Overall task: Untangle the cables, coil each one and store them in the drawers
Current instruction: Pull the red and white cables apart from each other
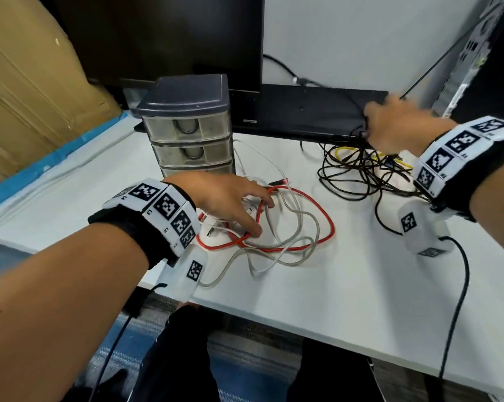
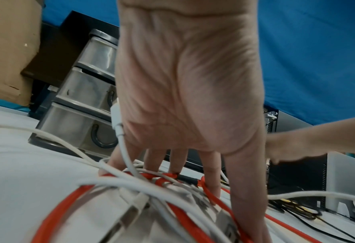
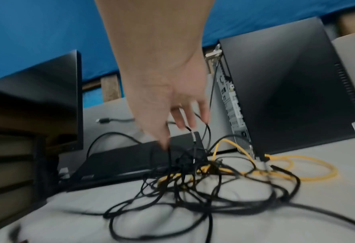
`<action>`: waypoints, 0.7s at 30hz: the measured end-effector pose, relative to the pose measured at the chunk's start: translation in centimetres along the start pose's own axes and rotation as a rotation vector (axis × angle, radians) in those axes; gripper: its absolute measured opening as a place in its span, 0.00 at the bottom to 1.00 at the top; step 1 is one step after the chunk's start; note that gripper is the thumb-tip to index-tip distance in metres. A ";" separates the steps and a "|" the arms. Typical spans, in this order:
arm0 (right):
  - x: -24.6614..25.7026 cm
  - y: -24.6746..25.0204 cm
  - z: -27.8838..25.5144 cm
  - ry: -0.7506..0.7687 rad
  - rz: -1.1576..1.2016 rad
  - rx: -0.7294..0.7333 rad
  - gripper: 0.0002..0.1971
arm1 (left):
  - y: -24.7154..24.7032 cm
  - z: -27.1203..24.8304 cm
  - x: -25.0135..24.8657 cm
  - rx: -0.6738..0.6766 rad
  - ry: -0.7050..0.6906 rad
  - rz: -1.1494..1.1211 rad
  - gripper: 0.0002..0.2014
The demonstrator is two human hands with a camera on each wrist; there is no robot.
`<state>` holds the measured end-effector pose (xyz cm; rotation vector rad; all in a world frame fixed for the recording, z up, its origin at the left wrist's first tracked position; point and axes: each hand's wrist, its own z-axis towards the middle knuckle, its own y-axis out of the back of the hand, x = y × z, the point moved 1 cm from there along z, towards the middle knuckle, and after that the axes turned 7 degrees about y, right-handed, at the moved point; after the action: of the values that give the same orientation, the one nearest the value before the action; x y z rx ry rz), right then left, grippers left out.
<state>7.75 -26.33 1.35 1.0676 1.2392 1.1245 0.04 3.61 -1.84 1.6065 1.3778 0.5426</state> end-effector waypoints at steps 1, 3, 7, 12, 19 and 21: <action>0.2 -0.8 -0.2 0.012 -0.022 0.162 0.30 | 0.0 0.1 0.1 -0.007 0.004 -0.009 0.32; 1.1 -2.0 -1.2 0.053 0.102 0.408 0.38 | 0.0 0.2 0.1 -0.007 0.005 -0.018 0.31; 2.2 -4.1 -2.2 0.043 0.296 0.537 0.43 | 0.1 0.5 0.2 -0.001 0.007 -0.038 0.30; 1.0 -4.8 -2.4 0.035 0.293 0.495 0.42 | 0.2 0.3 -0.1 -0.005 0.019 -0.038 0.28; 1.1 -5.2 -1.0 0.020 0.307 0.519 0.36 | 0.2 0.0 -0.6 0.001 0.038 -0.038 0.28; 1.2 -5.4 -0.5 0.032 0.297 0.502 0.34 | 0.3 0.0 -0.5 0.019 0.037 -0.036 0.28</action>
<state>7.56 -25.90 -4.20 1.6593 1.4638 1.0758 0.11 3.12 -1.44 1.5908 1.4402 0.5418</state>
